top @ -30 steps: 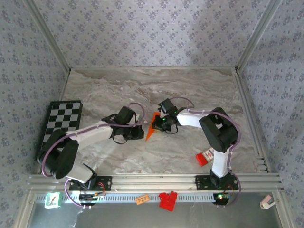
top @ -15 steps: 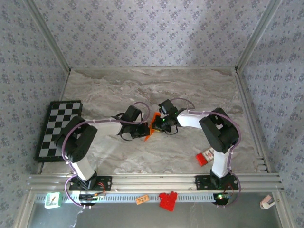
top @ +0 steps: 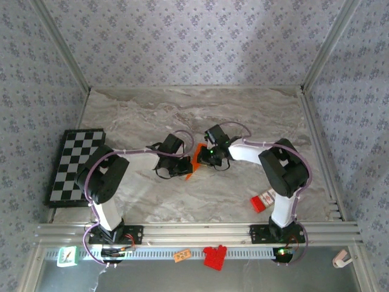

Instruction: Fold a paper plane with a square sheet of paper (pick it up from the middle)

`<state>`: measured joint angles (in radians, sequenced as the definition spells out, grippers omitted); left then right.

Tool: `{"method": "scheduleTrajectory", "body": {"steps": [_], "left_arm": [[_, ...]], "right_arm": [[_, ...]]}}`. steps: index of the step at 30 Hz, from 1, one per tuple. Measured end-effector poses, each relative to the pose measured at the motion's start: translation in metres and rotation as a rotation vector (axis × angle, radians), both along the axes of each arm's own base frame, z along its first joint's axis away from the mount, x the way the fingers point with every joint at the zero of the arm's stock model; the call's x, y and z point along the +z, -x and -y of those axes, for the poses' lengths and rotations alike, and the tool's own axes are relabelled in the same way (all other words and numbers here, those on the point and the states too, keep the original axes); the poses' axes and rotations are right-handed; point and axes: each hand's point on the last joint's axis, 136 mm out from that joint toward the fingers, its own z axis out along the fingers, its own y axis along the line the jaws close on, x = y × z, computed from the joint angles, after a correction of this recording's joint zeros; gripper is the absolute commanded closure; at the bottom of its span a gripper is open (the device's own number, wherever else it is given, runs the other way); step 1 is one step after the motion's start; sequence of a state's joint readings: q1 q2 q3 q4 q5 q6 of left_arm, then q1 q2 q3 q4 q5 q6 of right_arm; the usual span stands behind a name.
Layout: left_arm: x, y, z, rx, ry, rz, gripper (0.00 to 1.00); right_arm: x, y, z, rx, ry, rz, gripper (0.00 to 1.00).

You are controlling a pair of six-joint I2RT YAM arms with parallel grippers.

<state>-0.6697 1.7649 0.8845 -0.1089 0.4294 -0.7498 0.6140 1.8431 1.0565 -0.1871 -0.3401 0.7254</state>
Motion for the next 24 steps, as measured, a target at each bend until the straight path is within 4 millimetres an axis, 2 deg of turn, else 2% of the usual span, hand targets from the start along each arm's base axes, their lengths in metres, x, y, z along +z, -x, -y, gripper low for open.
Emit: {"method": "scheduleTrajectory", "body": {"steps": [10, 15, 24], "left_arm": [[0.0, 0.0, 0.0, 0.0, -0.009, -0.013, 1.0], [-0.001, 0.0, 0.0, -0.001, -0.007, -0.014, 1.0], [-0.001, 0.001, 0.0, -0.002, -0.01, -0.017, 1.0]], "right_arm": [[0.0, -0.022, 0.01, 0.01, 0.04, 0.047, 0.87], [-0.008, -0.022, 0.012, 0.025, 0.058, 0.041, 0.87], [-0.01, -0.026, 0.015, 0.025, 0.047, 0.031, 0.87]]}}
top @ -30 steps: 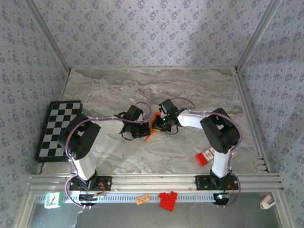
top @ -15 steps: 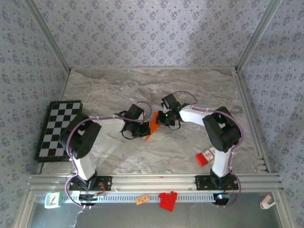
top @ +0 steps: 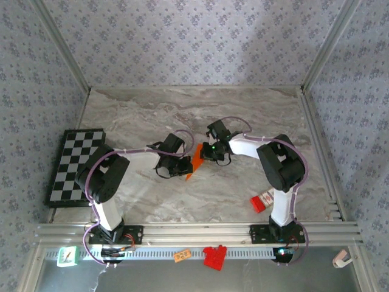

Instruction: Fold a paper plane with a square sheet of paper (pick it up from the middle)

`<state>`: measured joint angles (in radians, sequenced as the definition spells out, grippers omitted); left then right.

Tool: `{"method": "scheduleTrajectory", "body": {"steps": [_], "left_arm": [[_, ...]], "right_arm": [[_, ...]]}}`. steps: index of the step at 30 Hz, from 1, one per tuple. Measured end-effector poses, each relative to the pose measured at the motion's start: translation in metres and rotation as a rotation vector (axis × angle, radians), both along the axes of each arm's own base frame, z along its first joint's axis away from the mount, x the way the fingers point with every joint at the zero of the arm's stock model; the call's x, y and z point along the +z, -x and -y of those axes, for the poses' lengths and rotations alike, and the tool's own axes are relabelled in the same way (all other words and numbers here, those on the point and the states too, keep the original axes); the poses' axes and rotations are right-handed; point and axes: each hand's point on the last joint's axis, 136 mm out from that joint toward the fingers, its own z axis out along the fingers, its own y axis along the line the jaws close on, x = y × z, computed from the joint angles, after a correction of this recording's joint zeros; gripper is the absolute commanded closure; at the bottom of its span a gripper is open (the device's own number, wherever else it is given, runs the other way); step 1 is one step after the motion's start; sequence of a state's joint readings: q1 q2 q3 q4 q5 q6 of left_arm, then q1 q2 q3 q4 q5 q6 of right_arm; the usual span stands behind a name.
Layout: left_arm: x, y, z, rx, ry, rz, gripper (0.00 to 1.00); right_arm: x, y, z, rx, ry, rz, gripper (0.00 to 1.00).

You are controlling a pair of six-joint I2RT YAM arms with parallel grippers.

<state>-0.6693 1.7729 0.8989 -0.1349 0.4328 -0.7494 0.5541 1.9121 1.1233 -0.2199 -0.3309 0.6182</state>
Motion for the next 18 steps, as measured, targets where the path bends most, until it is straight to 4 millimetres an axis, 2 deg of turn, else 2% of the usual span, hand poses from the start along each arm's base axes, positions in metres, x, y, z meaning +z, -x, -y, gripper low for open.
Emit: {"method": "scheduleTrajectory", "body": {"steps": [5, 11, 18], "left_arm": [[-0.001, 0.0, 0.0, -0.001, -0.002, 0.003, 1.0], [-0.001, -0.003, 0.001, 0.0, 0.008, 0.022, 1.0], [-0.001, -0.003, 0.002, -0.001, 0.01, 0.025, 1.0]], "right_arm": [[-0.001, -0.005, 0.005, -0.004, -0.054, -0.03, 0.87], [-0.002, -0.022, 0.021, -0.045, -0.127, -0.058, 0.88], [0.001, -0.055, 0.058, -0.134, -0.096, -0.01, 0.87]]}}
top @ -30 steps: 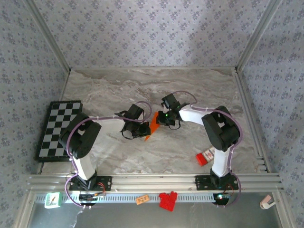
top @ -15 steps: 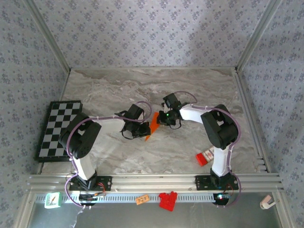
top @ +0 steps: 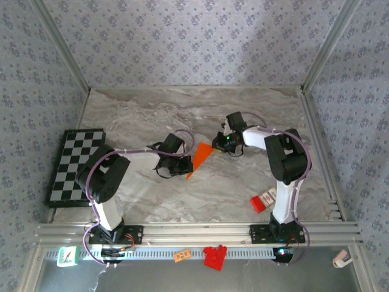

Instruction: Fold a paper plane with a square sheet of paper (pick it up from the middle)

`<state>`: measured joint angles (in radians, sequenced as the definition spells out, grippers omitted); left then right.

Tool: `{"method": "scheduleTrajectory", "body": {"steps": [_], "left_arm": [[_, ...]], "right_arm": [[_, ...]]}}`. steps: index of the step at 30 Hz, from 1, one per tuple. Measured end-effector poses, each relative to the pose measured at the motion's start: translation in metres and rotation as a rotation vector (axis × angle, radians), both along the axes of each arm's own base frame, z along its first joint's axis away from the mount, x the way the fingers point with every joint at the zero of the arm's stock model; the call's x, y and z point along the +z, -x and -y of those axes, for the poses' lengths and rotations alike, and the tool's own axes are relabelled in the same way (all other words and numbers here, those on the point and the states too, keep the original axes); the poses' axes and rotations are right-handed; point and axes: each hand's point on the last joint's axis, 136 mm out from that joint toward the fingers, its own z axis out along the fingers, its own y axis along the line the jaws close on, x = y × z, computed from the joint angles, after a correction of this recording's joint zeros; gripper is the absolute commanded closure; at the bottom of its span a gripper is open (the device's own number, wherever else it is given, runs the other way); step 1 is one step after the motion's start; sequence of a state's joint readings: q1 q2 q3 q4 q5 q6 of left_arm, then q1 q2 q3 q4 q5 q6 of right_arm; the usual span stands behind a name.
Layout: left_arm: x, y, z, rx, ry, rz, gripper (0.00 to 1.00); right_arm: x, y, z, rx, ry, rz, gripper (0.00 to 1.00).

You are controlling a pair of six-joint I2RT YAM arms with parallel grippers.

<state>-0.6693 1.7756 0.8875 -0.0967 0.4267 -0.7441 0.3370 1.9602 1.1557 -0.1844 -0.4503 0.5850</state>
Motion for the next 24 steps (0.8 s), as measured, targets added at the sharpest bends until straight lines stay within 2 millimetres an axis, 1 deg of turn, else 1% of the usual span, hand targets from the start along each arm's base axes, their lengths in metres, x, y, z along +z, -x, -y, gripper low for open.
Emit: {"method": "scheduleTrajectory", "body": {"steps": [4, 8, 9, 11, 13, 15, 17, 19, 20, 22, 24], "left_arm": [[0.0, 0.001, 0.0, -0.003, -0.001, -0.004, 1.0], [0.0, 0.001, 0.0, -0.004, 0.0, -0.005, 1.0], [0.0, 0.001, 0.0, -0.004, 0.0, -0.005, 1.0], [0.002, 0.001, 0.001, -0.006, 0.0, -0.011, 1.0], [0.003, 0.003, 0.001, -0.009, -0.001, -0.023, 0.97], [0.004, 0.005, 0.001, -0.011, -0.005, -0.036, 0.92], [0.008, 0.005, 0.0, -0.007, -0.002, -0.046, 0.84], [0.02, 0.003, 0.0, 0.0, 0.014, -0.035, 0.75], [0.03, -0.001, 0.0, 0.006, 0.028, -0.018, 0.72], [0.053, -0.012, -0.004, 0.03, 0.062, 0.028, 0.65], [0.079, -0.025, -0.012, 0.066, 0.096, 0.09, 0.55]], "right_arm": [[0.001, -0.015, 0.022, -0.05, 0.053, 0.026, 0.87], [0.005, -0.02, 0.029, -0.065, 0.09, 0.048, 0.86], [0.009, -0.02, 0.03, -0.068, 0.096, 0.053, 0.86], [0.023, -0.016, 0.032, -0.074, 0.102, 0.083, 0.84], [0.041, -0.01, 0.034, -0.079, 0.106, 0.121, 0.8], [0.062, -0.003, 0.033, -0.078, 0.105, 0.164, 0.76], [0.081, 0.004, 0.028, -0.074, 0.104, 0.207, 0.69], [0.093, 0.012, 0.023, -0.069, 0.109, 0.233, 0.63], [0.095, 0.016, 0.02, -0.068, 0.114, 0.239, 0.6], [0.095, 0.027, 0.015, -0.066, 0.135, 0.233, 0.56], [0.089, 0.039, 0.012, -0.07, 0.173, 0.207, 0.51]]}}
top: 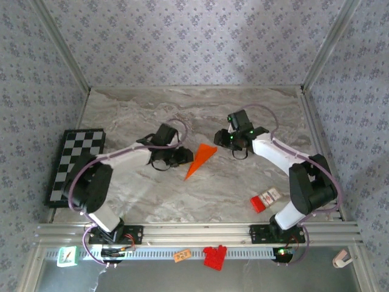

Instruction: Fold a paper plane with a square sheet of paper (pick it up from the middle)

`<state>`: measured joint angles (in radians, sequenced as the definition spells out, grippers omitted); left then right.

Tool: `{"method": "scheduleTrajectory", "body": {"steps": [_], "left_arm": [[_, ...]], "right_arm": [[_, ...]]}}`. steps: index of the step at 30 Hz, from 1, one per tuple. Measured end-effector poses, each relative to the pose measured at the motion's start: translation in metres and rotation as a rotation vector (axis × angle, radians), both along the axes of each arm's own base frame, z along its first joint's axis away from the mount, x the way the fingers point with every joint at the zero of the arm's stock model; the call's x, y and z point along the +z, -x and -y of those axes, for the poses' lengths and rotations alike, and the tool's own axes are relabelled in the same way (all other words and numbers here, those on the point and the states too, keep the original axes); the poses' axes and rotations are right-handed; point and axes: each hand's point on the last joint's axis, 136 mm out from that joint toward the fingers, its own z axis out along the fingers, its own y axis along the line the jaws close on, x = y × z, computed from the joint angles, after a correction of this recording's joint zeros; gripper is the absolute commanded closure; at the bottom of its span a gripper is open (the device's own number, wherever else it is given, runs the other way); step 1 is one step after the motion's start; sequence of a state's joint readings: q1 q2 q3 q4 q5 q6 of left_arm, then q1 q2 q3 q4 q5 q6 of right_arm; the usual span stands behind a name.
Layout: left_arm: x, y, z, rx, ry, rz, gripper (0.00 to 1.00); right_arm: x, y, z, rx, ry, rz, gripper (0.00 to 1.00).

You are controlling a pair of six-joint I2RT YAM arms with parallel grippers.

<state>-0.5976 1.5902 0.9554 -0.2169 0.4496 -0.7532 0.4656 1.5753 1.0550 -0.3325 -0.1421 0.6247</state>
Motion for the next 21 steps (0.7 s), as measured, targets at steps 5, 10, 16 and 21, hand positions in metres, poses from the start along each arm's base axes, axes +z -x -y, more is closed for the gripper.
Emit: {"method": "scheduleTrajectory", "body": {"steps": [5, 10, 16, 21], "left_arm": [[0.04, -0.024, -0.043, 0.126, -0.025, 0.125, 0.37], [0.042, -0.034, -0.092, 0.226, -0.143, 0.185, 0.22], [0.036, -0.032, -0.153, 0.298, -0.341, 0.245, 0.11], [0.048, -0.031, -0.177, 0.337, -0.399, 0.308, 0.06]], "right_arm": [[-0.012, 0.029, -0.02, -0.015, 0.092, -0.061, 0.41], [-0.023, 0.039, -0.055, -0.014, 0.166, -0.098, 0.36], [-0.027, 0.036, -0.075, -0.084, 0.255, -0.11, 0.33], [-0.038, 0.035, -0.078, -0.155, 0.29, -0.154, 0.34]]}}
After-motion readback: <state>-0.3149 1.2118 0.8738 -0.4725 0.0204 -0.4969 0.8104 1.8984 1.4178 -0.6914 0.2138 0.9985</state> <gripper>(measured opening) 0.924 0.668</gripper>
